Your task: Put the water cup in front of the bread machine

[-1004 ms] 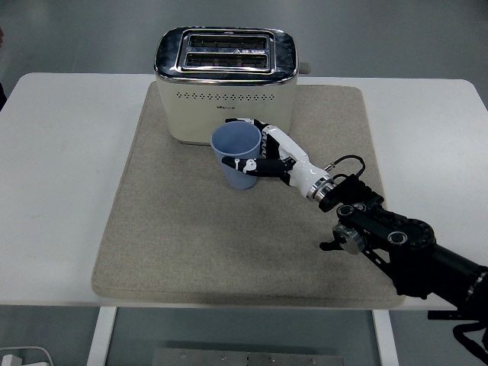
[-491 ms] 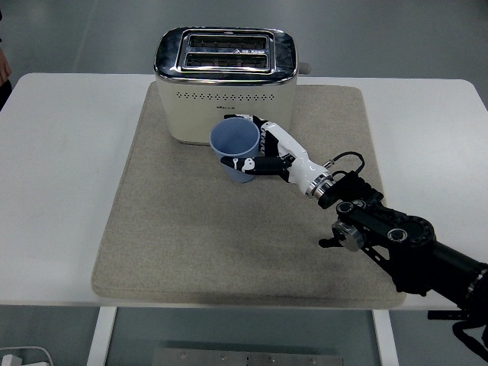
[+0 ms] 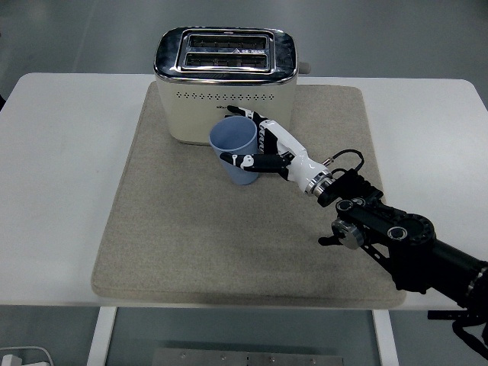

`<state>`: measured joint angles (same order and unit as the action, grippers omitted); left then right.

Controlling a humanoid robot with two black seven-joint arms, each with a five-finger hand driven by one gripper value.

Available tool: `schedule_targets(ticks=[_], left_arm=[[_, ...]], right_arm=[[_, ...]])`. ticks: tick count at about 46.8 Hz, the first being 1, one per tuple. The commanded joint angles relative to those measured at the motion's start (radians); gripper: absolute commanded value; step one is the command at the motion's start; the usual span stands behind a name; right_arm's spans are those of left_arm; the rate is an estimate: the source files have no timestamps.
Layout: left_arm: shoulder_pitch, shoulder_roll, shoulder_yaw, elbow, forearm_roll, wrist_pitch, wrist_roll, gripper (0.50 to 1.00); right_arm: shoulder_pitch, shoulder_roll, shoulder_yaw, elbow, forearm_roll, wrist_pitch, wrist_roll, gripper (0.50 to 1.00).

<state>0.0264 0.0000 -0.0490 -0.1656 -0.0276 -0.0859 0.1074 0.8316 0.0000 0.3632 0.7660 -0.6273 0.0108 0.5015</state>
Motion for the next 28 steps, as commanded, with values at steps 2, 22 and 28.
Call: schedule_targets(ticks=[2, 22, 28], left_arm=[[0.0, 0.0, 0.0, 0.001, 0.0, 0.0, 0.0, 1.0], [0.001, 0.0, 0.0, 0.008, 0.001, 0.0, 0.0, 1.0], [0.001, 0.0, 0.0, 0.008, 0.0, 0.0, 0.0, 1.0]], right_arm=[[0.003, 0.0, 0.0, -0.001, 0.0, 0.0, -0.001, 0.924], [0.026, 0.0, 0.0, -0.001, 0.0, 0.001, -0.009, 0.924], [0.029, 0.0, 0.002, -0.001, 0.008, 0.001, -0.026, 0.924]])
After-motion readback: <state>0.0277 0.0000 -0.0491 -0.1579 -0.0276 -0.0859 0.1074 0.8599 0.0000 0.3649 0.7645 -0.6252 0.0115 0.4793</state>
